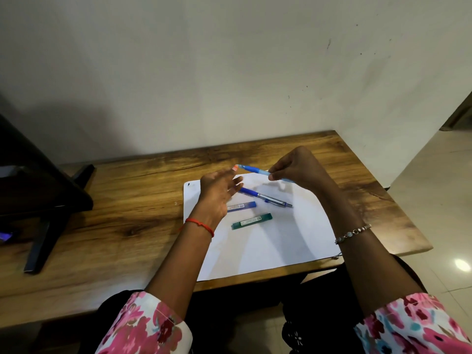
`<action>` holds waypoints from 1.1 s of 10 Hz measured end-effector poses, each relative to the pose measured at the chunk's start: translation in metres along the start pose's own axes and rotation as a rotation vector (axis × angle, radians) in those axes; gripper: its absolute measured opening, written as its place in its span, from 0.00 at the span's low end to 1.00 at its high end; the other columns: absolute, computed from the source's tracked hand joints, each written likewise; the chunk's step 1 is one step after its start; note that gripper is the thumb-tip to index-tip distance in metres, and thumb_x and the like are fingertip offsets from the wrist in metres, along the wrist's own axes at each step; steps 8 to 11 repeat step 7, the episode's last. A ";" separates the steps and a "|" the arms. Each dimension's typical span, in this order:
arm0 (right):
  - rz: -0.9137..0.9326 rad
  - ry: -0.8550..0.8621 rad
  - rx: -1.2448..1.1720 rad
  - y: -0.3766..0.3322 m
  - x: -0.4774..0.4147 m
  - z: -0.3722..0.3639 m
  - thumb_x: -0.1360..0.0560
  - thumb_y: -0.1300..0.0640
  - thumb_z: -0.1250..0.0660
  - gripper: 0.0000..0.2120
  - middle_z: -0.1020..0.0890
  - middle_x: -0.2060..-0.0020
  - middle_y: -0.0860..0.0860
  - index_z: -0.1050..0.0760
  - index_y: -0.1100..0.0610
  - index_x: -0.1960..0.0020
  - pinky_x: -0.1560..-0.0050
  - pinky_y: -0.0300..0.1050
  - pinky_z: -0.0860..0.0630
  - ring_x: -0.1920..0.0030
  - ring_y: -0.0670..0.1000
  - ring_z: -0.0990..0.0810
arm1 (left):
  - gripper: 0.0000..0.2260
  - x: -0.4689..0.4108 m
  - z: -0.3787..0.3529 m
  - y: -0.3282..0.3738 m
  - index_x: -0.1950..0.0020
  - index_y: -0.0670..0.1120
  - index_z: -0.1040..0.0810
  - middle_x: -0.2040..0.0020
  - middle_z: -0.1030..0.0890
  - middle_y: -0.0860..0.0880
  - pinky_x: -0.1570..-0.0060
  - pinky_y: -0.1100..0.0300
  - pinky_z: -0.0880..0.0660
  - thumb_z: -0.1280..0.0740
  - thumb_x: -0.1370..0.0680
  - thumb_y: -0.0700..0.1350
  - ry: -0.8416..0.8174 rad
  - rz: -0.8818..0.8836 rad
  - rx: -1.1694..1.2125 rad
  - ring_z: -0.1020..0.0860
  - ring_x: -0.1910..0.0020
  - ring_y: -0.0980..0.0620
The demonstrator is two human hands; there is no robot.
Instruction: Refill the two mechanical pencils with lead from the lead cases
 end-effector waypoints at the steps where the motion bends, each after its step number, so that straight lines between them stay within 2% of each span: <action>1: -0.063 -0.014 0.050 0.004 0.000 -0.006 0.37 0.65 0.24 0.11 0.16 0.62 0.57 0.17 0.65 0.54 0.75 0.24 0.34 0.71 0.43 0.26 | 0.08 -0.005 0.010 0.005 0.48 0.40 0.24 0.61 0.23 0.48 0.74 0.69 0.24 0.32 0.26 0.39 0.076 -0.029 0.028 0.23 0.65 0.53; 2: -0.113 -0.031 0.076 0.010 -0.001 -0.010 0.39 0.66 0.23 0.13 0.15 0.61 0.58 0.17 0.65 0.55 0.74 0.28 0.32 0.68 0.46 0.26 | 0.14 -0.009 0.016 0.009 0.42 0.38 0.25 0.61 0.23 0.48 0.68 0.67 0.23 0.32 0.26 0.39 0.105 -0.050 0.046 0.24 0.64 0.53; 3: -0.174 -0.058 0.093 0.016 -0.001 -0.014 0.41 0.66 0.22 0.14 0.15 0.59 0.61 0.17 0.65 0.56 0.74 0.29 0.32 0.67 0.47 0.25 | 0.15 -0.009 0.016 0.009 0.40 0.37 0.26 0.57 0.22 0.47 0.61 0.62 0.24 0.32 0.26 0.38 0.089 -0.040 0.052 0.24 0.63 0.52; 4: -0.202 -0.074 0.088 0.018 -0.001 -0.015 0.41 0.67 0.22 0.15 0.15 0.58 0.61 0.17 0.66 0.56 0.76 0.28 0.34 0.69 0.44 0.26 | 0.15 -0.008 0.016 0.007 0.41 0.37 0.25 0.51 0.22 0.46 0.59 0.61 0.24 0.33 0.26 0.38 0.083 -0.032 0.045 0.23 0.60 0.51; 5: -0.211 -0.093 0.074 0.018 0.000 -0.016 0.40 0.66 0.22 0.16 0.16 0.57 0.61 0.18 0.67 0.54 0.79 0.24 0.37 0.70 0.43 0.28 | 0.14 -0.008 0.017 0.007 0.41 0.38 0.25 0.49 0.23 0.45 0.56 0.60 0.24 0.32 0.26 0.39 0.099 -0.033 0.019 0.23 0.53 0.48; 6: -0.218 -0.097 0.063 0.018 0.000 -0.016 0.40 0.66 0.22 0.16 0.16 0.56 0.61 0.18 0.67 0.54 0.79 0.23 0.37 0.70 0.43 0.27 | 0.14 -0.008 0.018 0.008 0.41 0.38 0.25 0.50 0.24 0.45 0.54 0.58 0.23 0.32 0.26 0.39 0.118 -0.045 -0.019 0.23 0.51 0.48; 7: -0.209 -0.073 0.033 0.015 0.002 -0.014 0.40 0.65 0.22 0.16 0.16 0.55 0.62 0.18 0.67 0.54 0.78 0.23 0.36 0.69 0.43 0.27 | 0.15 -0.008 0.020 0.006 0.40 0.39 0.25 0.49 0.22 0.44 0.57 0.61 0.23 0.32 0.25 0.41 0.155 -0.120 -0.134 0.23 0.52 0.48; 11: -0.209 -0.073 0.033 0.015 0.002 -0.014 0.40 0.65 0.22 0.16 0.16 0.55 0.62 0.18 0.67 0.54 0.78 0.23 0.36 0.69 0.43 0.27 | 0.15 -0.008 0.020 0.006 0.40 0.39 0.25 0.49 0.22 0.44 0.57 0.61 0.23 0.32 0.25 0.41 0.155 -0.120 -0.134 0.23 0.52 0.48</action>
Point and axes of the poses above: each hand's wrist, its own x-axis away from the middle knuckle, its own z-axis out of the back of the hand, y = z × x, the point moved 4 cm from there along -x, towards the middle knuckle
